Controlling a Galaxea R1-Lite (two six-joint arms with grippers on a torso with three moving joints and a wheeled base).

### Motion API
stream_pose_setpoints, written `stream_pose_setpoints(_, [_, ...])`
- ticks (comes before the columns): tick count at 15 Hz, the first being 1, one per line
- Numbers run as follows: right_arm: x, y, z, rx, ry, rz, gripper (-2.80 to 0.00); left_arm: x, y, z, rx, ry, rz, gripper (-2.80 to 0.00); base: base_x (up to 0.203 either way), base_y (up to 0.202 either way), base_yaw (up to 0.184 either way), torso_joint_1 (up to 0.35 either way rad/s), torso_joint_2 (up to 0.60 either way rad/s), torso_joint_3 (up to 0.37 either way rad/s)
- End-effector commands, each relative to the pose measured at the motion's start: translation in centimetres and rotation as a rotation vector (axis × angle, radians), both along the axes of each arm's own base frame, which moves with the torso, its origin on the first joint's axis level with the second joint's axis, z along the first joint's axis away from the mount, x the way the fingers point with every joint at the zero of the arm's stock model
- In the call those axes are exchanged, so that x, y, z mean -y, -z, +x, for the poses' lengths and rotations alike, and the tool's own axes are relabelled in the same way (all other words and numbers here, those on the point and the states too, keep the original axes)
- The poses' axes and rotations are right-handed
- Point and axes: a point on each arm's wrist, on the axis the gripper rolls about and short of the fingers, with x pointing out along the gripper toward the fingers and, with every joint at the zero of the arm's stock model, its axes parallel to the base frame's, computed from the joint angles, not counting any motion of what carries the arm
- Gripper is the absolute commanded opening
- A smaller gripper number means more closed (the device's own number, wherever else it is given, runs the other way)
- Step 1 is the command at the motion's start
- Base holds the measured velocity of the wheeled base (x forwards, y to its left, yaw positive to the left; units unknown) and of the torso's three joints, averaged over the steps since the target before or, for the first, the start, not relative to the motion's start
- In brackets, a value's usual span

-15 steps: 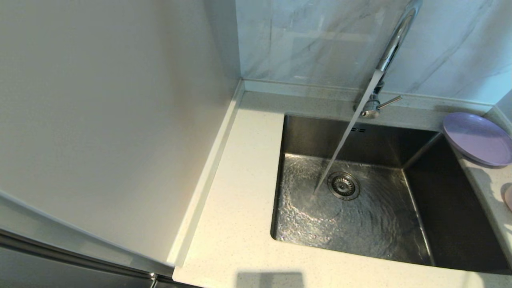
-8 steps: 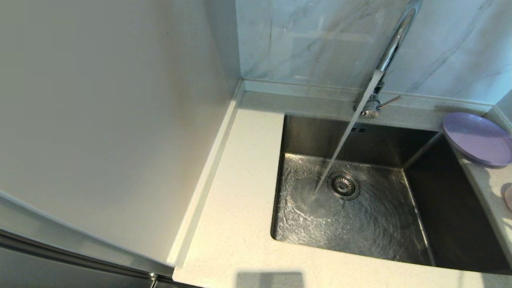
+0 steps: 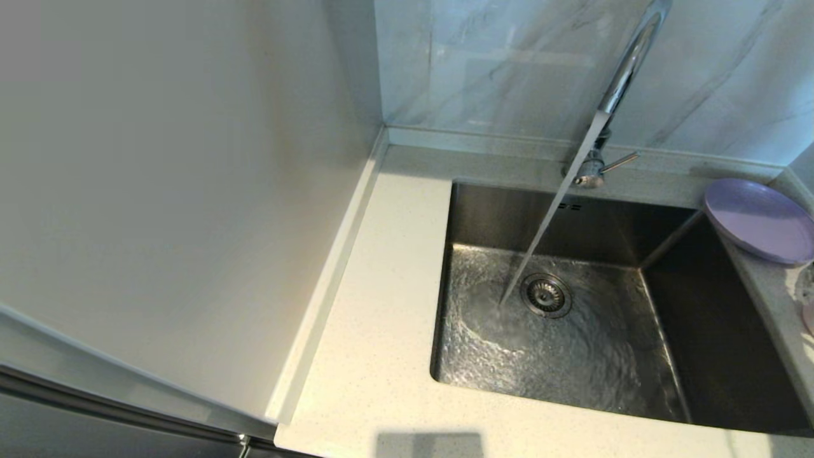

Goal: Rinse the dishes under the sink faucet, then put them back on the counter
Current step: Pick up the bowl

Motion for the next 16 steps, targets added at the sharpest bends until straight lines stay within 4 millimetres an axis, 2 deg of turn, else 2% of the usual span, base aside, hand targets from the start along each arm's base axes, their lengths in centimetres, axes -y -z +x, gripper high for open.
stream_pose_setpoints(1, [1.3,1.7,1.3,-0.021,0.018,0.007,0.00,0.0,0.0,0.0,0.000,0.000,0.000,-2.80,0.000,0.000,0.000,0.000,0.00,0.000])
stream_pose_setpoints(4, [2.3,2.7,2.5,-0.025,0.026,0.008,0.00,0.0,0.0,0.0,0.000,0.000,0.000,-2.80,0.000,0.000,0.000,0.000,0.00,0.000])
stream_pose_setpoints(9, [3.5,3.4,3.5,-0.032,0.040,0.010,0.00,0.0,0.0,0.0,0.000,0.000,0.000,-2.80,0.000,0.000,0.000,0.000,0.00,0.000])
stream_pose_setpoints(10, [3.8,3.5,3.6,-0.034,0.045,0.010,-2.80,0.0,0.0,0.0,0.000,0.000,0.000,-2.80,0.000,0.000,0.000,0.000,0.00,0.000])
stream_pose_setpoints(16, [4.1,3.9,3.3,-0.060,0.028,0.007,-2.80,0.0,0.0,0.0,0.000,0.000,0.000,-2.80,0.000,0.000,0.000,0.000,0.00,0.000])
